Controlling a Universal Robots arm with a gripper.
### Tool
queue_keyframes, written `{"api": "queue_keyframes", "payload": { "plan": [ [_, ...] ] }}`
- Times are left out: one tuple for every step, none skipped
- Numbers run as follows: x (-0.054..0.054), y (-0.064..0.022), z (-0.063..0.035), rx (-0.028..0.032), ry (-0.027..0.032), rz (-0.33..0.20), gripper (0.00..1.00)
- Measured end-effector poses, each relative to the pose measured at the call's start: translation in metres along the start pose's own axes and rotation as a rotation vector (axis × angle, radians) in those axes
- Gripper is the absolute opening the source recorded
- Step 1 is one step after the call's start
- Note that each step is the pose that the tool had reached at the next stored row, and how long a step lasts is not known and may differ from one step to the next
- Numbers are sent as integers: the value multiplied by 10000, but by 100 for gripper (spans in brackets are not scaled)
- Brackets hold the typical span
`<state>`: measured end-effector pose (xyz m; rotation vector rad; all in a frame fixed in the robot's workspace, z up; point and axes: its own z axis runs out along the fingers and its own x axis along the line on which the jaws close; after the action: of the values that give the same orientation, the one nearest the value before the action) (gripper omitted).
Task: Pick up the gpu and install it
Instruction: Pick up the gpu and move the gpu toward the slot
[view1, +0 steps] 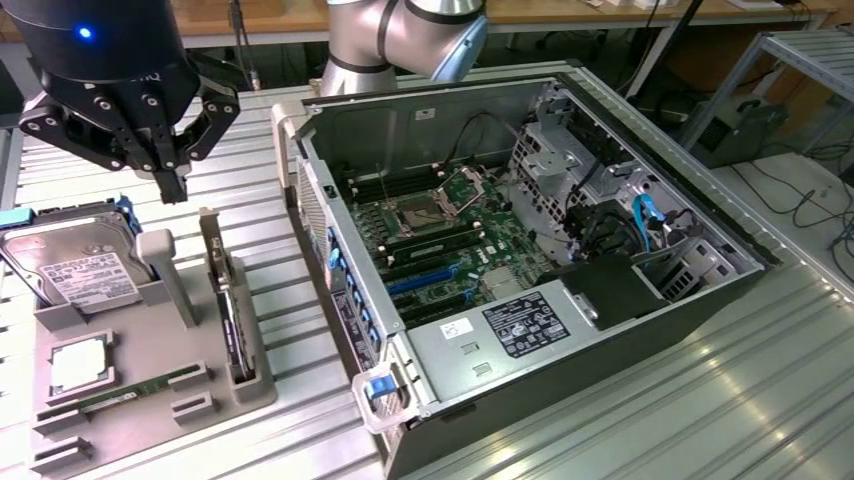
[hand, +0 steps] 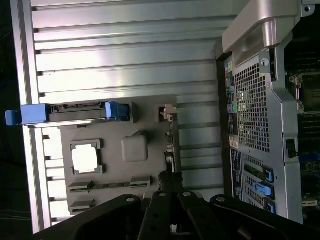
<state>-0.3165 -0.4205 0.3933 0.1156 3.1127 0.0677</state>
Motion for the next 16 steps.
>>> {"api": "queue_keyframes", "payload": {
  "plan": [
    [0,0,0,0,0,0,11],
    [0,0,0,0,0,0,11],
    [0,0,0,0,0,0,11],
    [0,0,0,0,0,0,11],
    [0,0,0,0,0,0,11],
    [0,0,0,0,0,0,11],
    [0,0,0,0,0,0,11],
    [0,0,0,0,0,0,11],
    [0,0,0,-1,0,0,17],
    [0,0,0,0,0,0,24],
    [0,0,0,0,0,0,30],
    [0,0,0,0,-1,0,36],
    [0,0,0,0,0,0,36],
    [0,0,0,0,0,0,42],
    [0,0,0,0,0,0,48],
    [0,0,3,0,1,-9,54]
  ]
}}
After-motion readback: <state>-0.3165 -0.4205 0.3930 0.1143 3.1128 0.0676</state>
